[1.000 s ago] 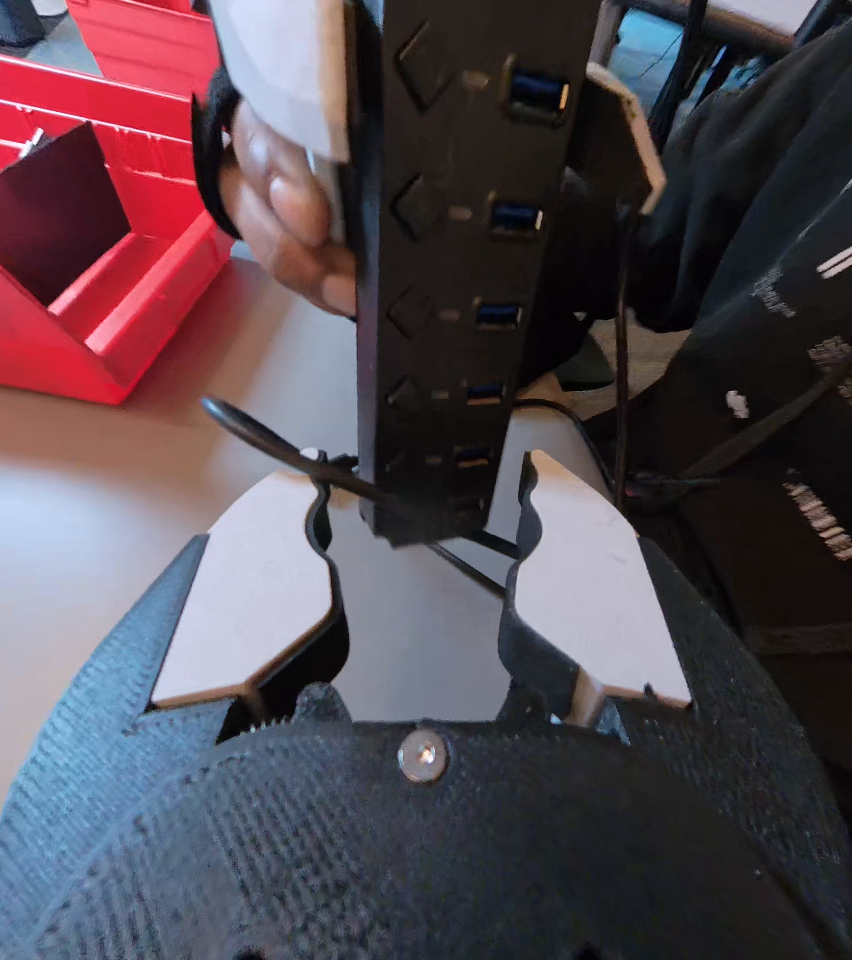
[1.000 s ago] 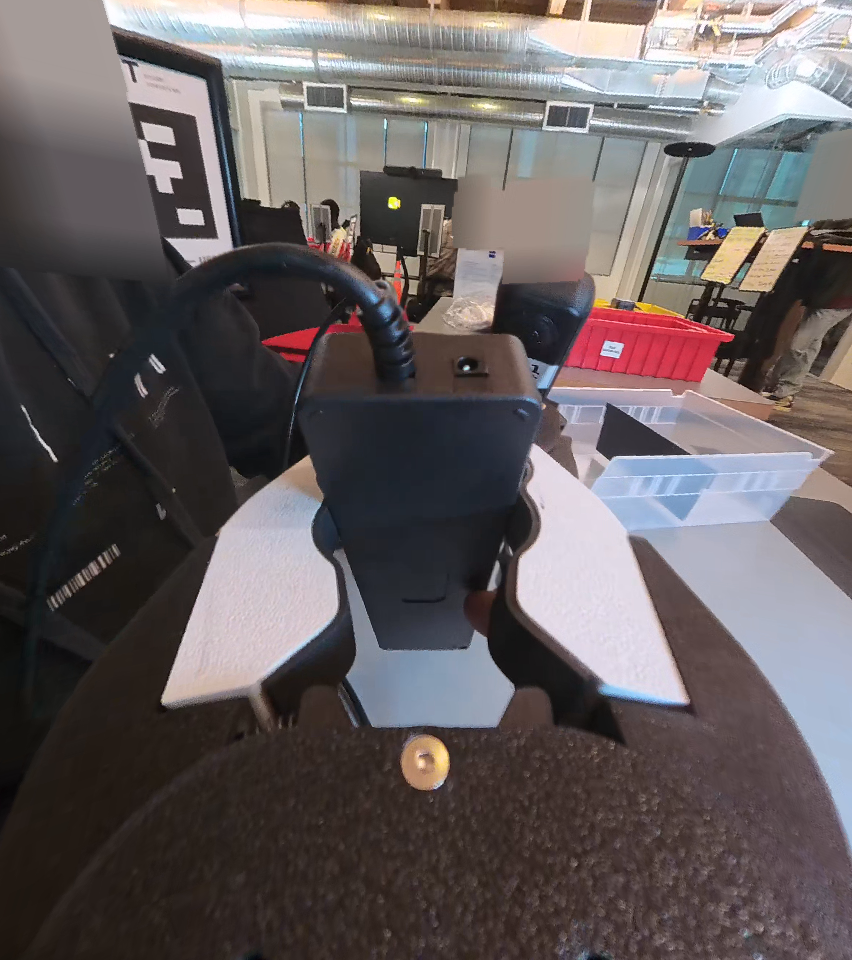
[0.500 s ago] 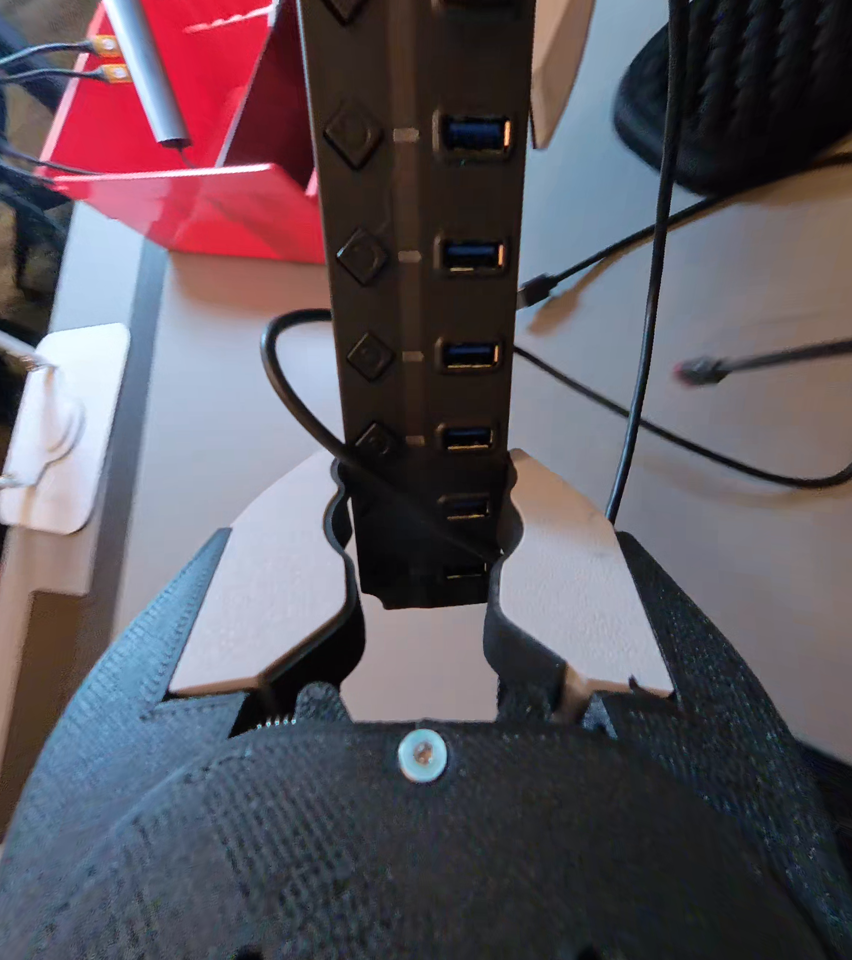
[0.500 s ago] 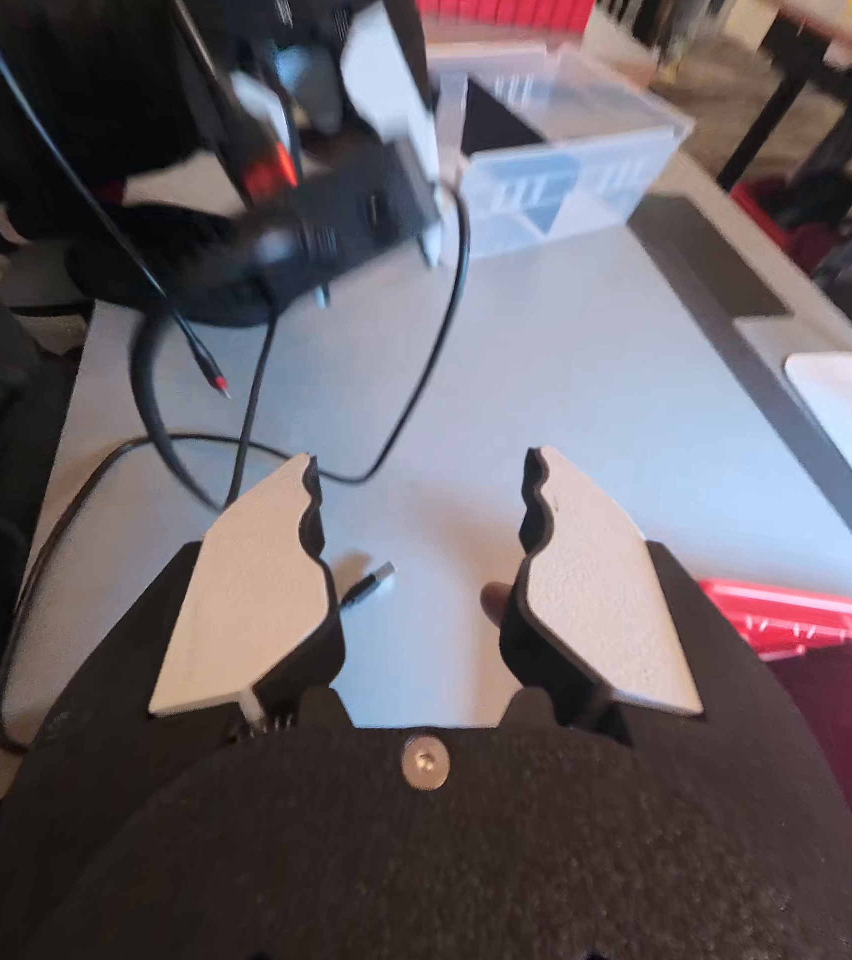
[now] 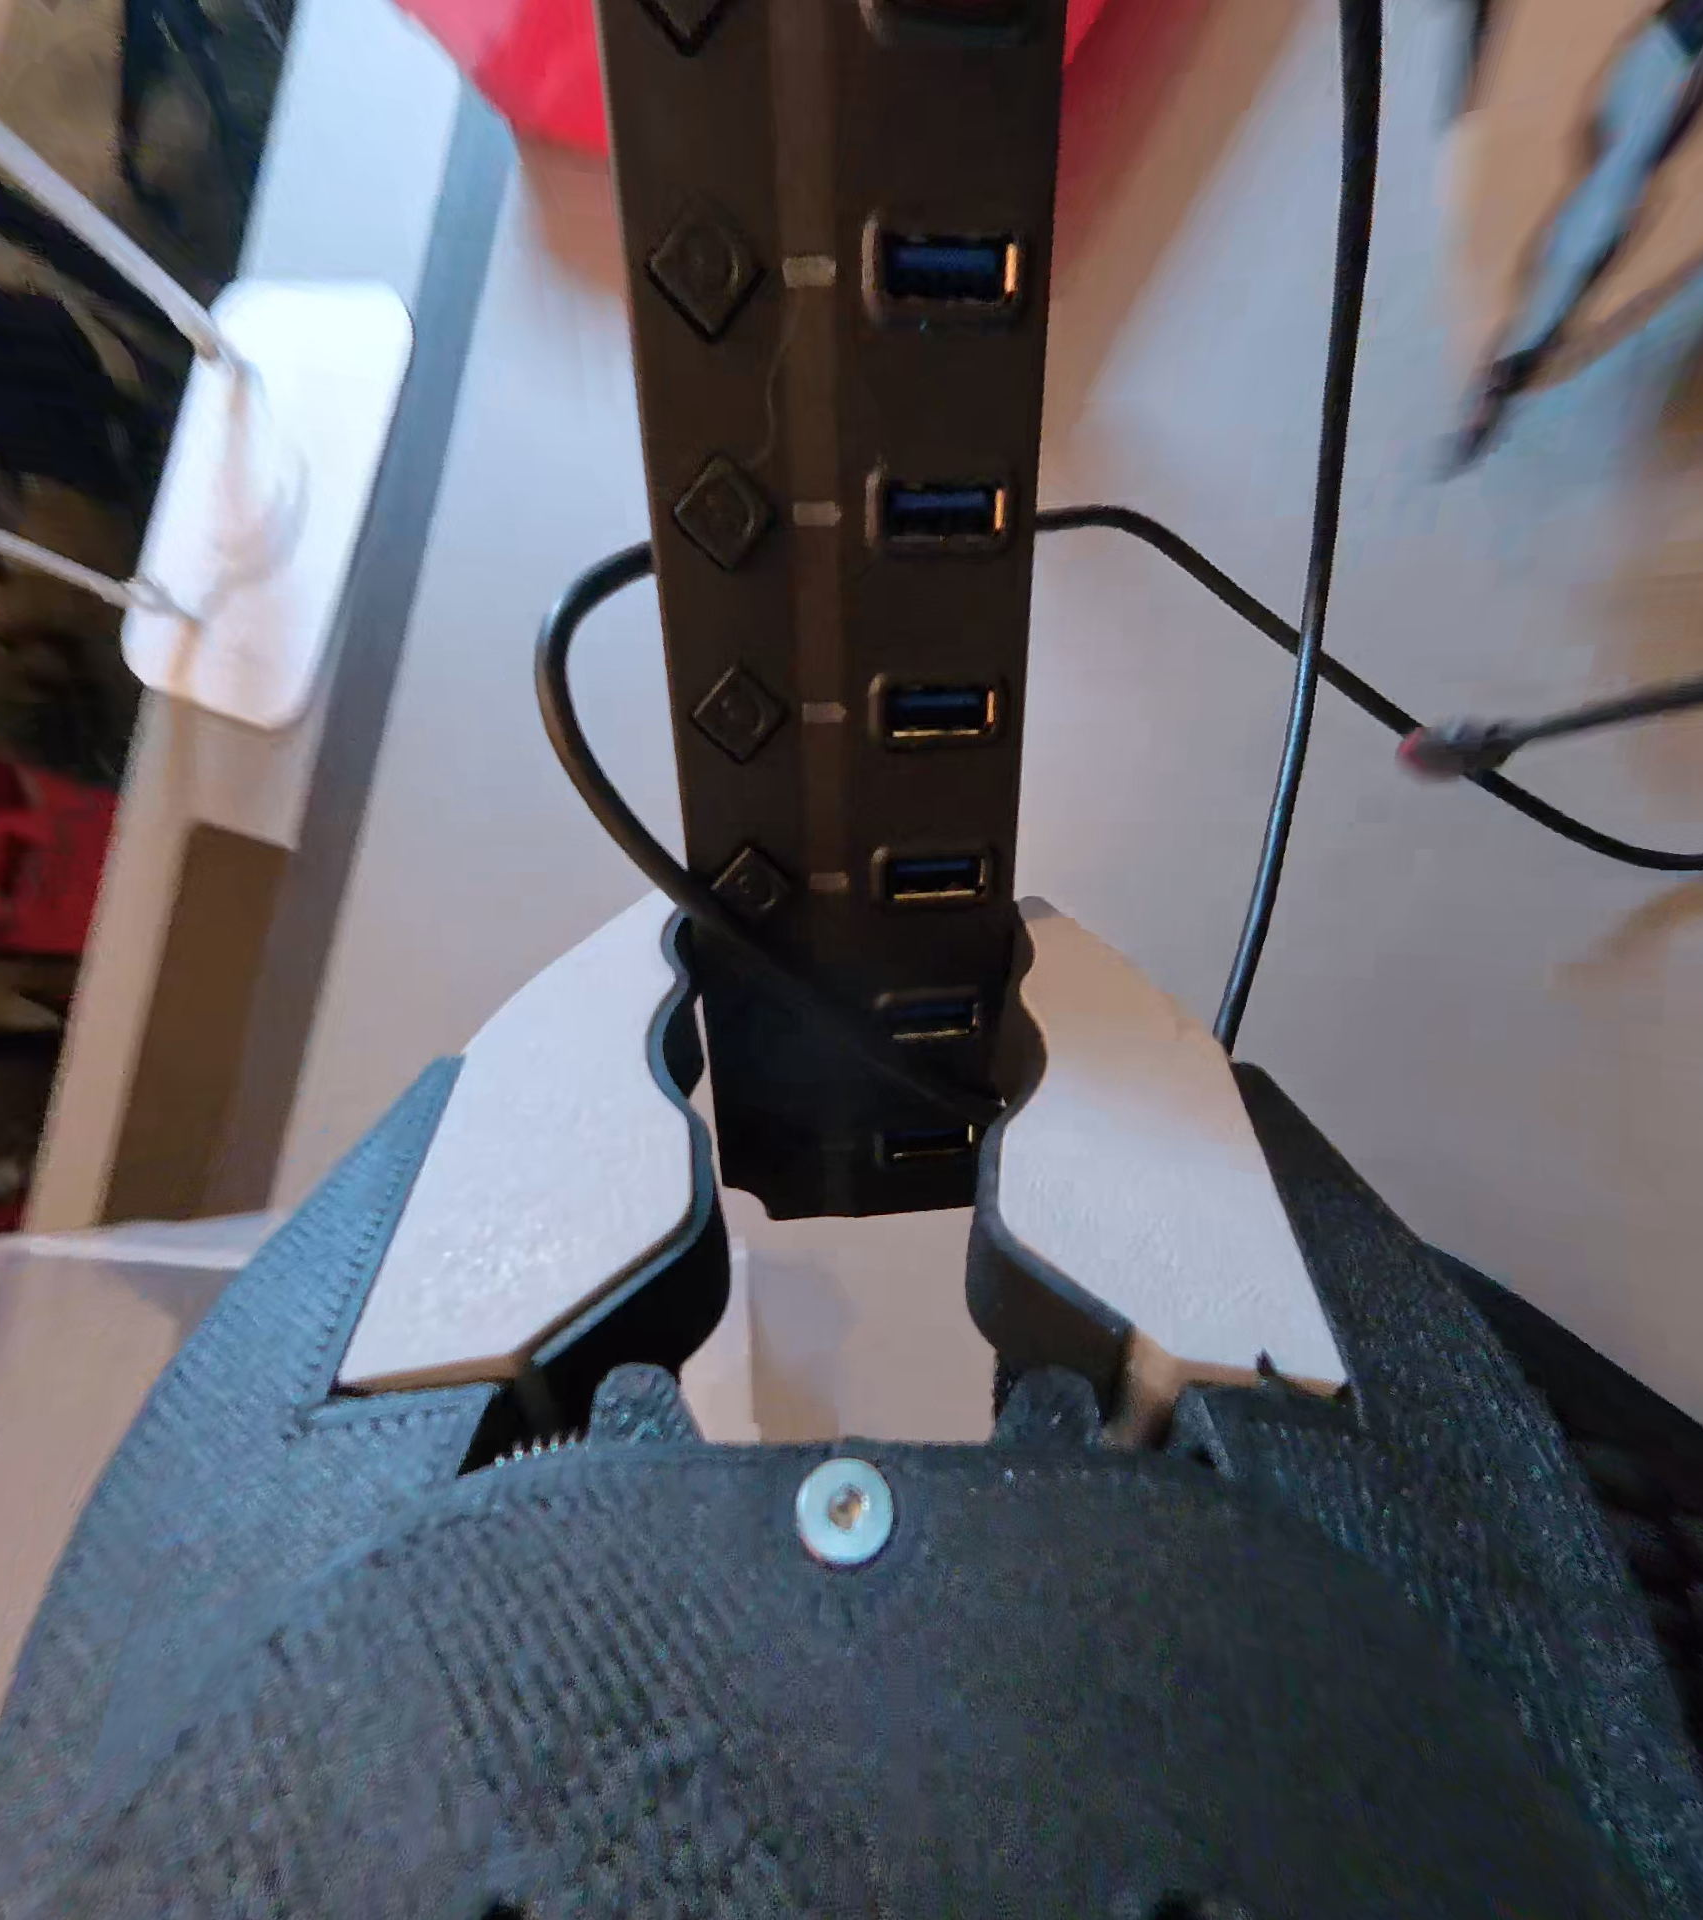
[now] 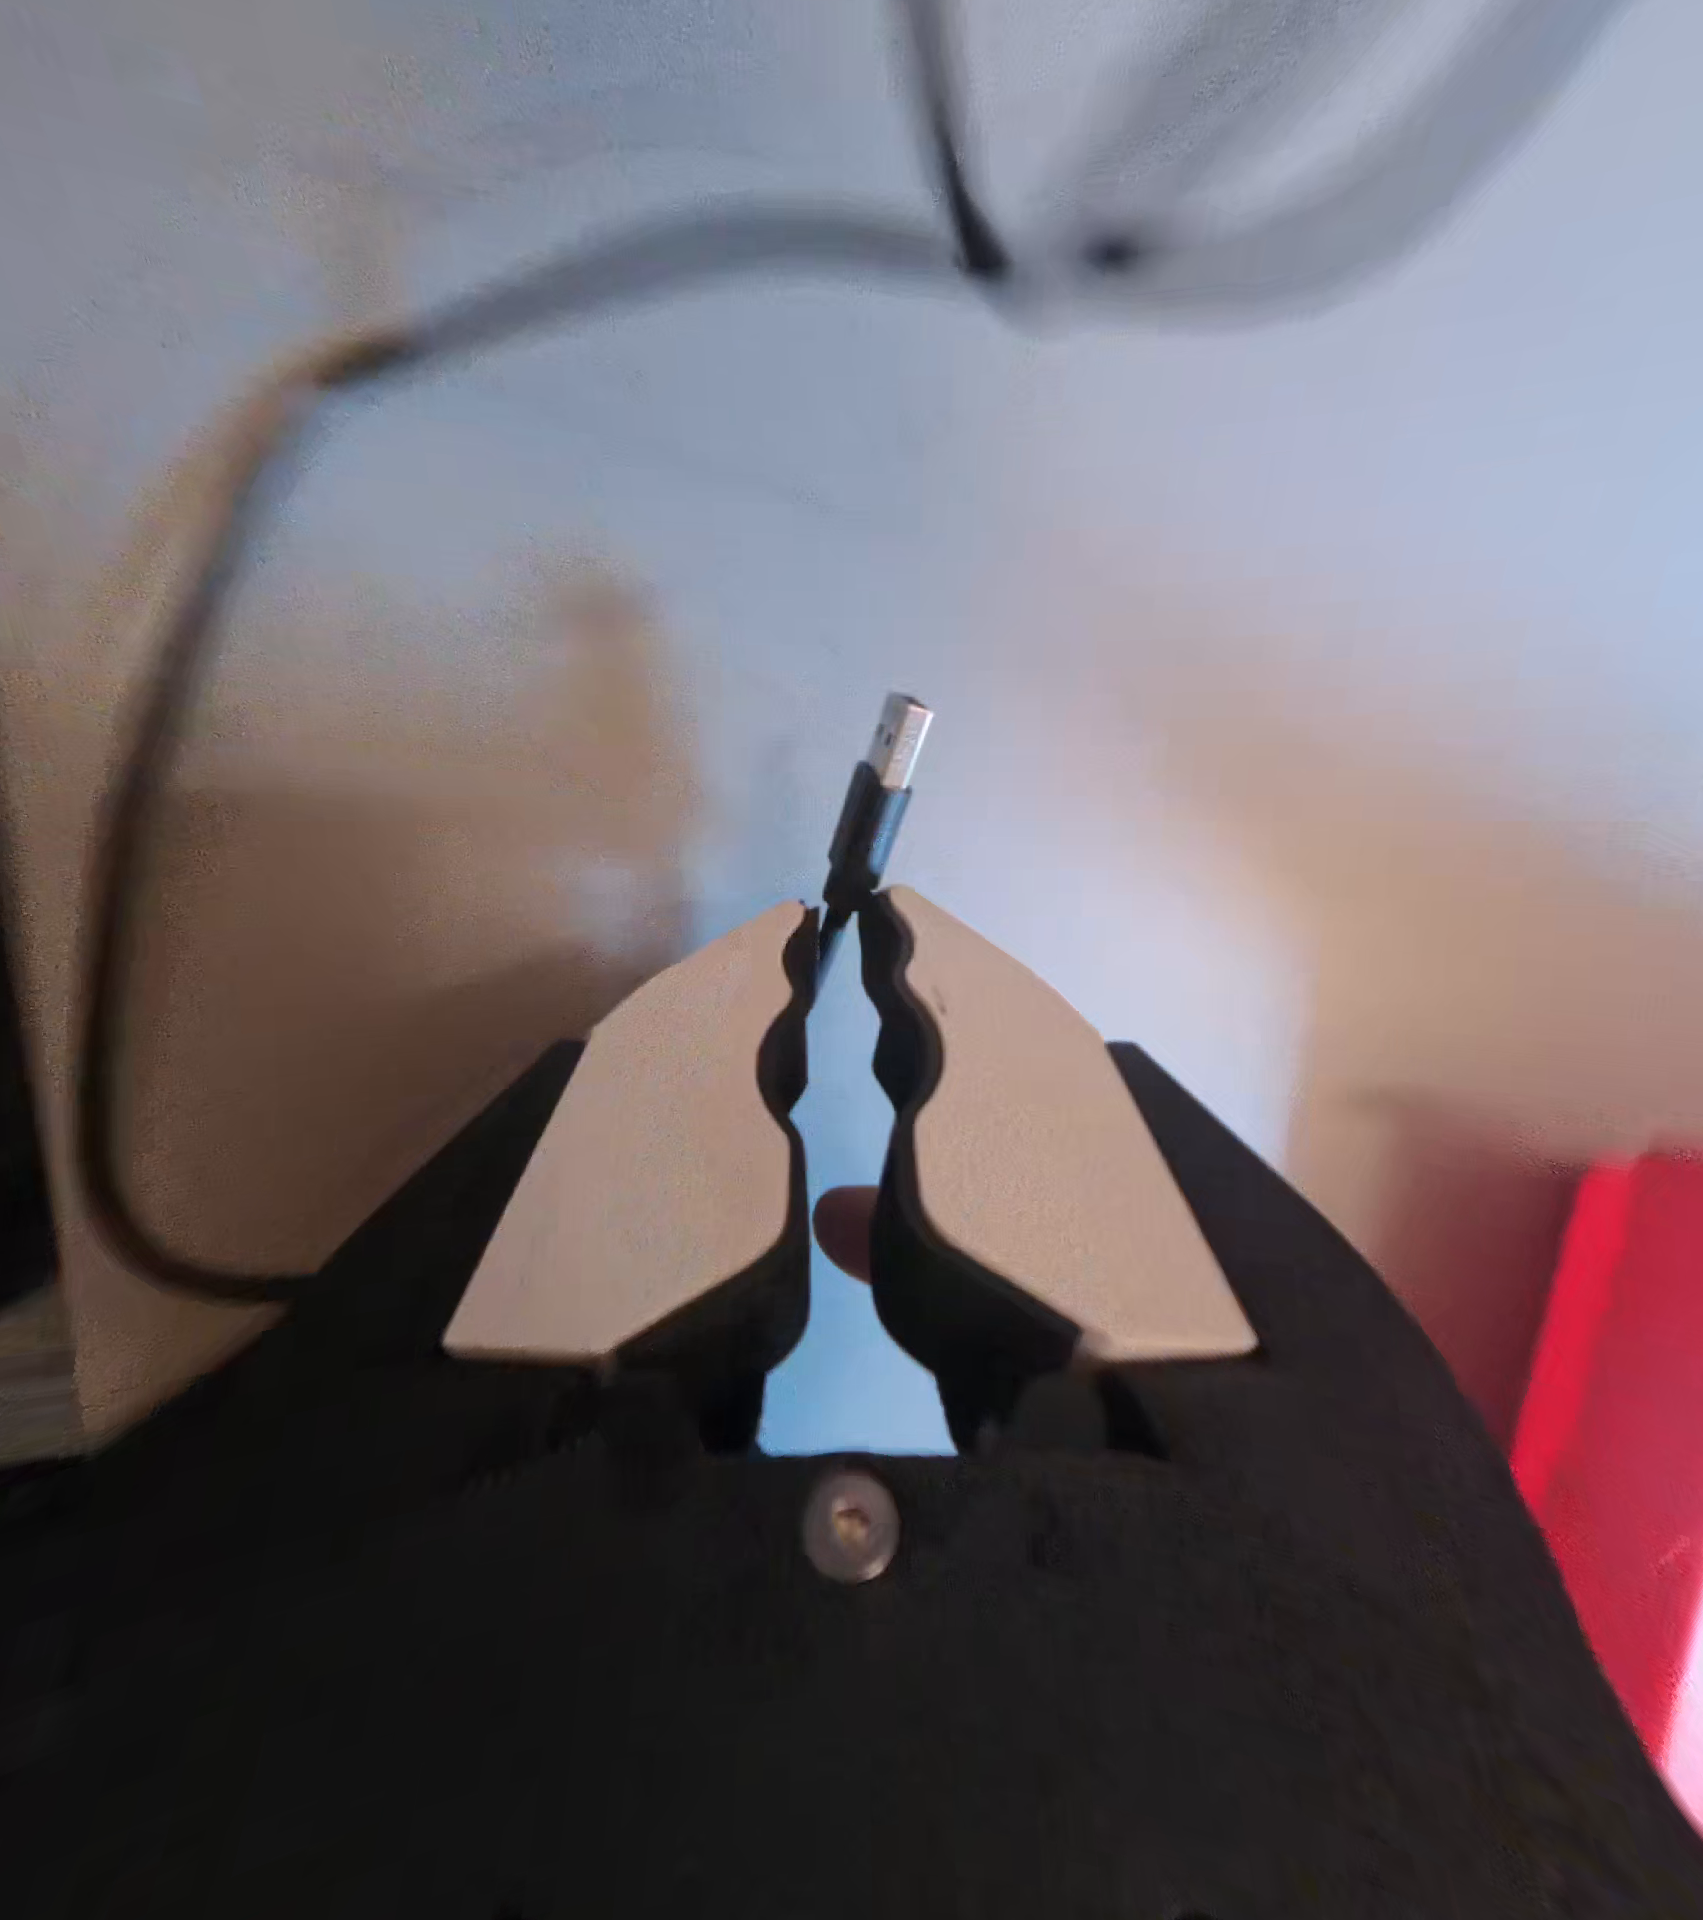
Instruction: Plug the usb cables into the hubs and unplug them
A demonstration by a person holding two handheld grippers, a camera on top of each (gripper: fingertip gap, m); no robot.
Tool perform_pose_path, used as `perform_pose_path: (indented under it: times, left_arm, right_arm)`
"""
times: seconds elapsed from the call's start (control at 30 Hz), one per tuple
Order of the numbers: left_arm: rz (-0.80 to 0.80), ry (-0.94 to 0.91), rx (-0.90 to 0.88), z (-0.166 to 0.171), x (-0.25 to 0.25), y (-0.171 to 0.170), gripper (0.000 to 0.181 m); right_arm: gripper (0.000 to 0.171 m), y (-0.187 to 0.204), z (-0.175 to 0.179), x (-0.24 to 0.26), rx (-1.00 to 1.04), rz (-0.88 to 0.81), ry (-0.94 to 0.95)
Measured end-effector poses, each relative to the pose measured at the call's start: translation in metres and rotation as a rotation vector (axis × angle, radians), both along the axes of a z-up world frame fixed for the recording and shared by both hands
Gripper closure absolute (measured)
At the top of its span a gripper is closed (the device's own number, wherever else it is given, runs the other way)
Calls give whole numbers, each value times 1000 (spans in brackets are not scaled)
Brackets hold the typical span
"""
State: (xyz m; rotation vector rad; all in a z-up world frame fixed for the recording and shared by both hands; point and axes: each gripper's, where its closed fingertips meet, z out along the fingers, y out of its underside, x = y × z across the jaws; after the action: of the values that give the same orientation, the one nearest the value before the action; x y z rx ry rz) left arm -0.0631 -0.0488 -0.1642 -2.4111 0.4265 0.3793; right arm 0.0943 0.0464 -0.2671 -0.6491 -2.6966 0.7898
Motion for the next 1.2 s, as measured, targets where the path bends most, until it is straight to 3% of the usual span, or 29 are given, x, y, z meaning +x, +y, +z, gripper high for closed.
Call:
perform_pose_path:
  times: [0.1,0.2,0.27,0.37,0.43,0.53,0.63,0.73,0.83,1.0,1.07,1.1,1.2]
  left_arm:
    - [51,-75,-136,-29,-3,-6,126]
    - [29,-73,-265,-54,6,-1,126]
    - [-15,-84,-285,-60,20,9,126]
    - [-81,-64,-295,-63,38,22,126]
    - [-139,-68,-278,-62,52,30,126]
    - [-206,-25,-225,-56,63,35,126]
    - [-222,19,-201,-54,62,32,126]
    - [-240,82,-219,-59,57,28,127]
    - [-274,161,-226,-61,58,27,127]
    - [-354,419,-156,-54,69,38,126]
    - [-353,547,-97,-44,70,44,126]
    - [-358,619,-88,-41,68,44,126]
    - [-344,680,64,-18,71,45,125]
  right_arm:
    - [166,-45,83,4,-135,214,386]
    - [167,-50,160,-17,-97,186,717]
    - [166,-46,196,-35,-127,123,811]
    - [166,-44,221,-57,-327,70,779]
    - [167,-39,210,-75,-417,10,639]
    - [166,-21,160,-97,-325,-78,451]
    - [164,-21,117,-86,-287,-48,240]
    - [161,-19,98,-79,-233,-37,135]
    - [126,-14,75,-68,-143,-36,-64]
    - [109,-19,50,-48,-114,8,-339]
    - [114,-29,42,-37,-151,24,-445]
    - [125,-31,39,-37,-148,23,-431]
    - [133,-23,50,-43,-121,37,-313]
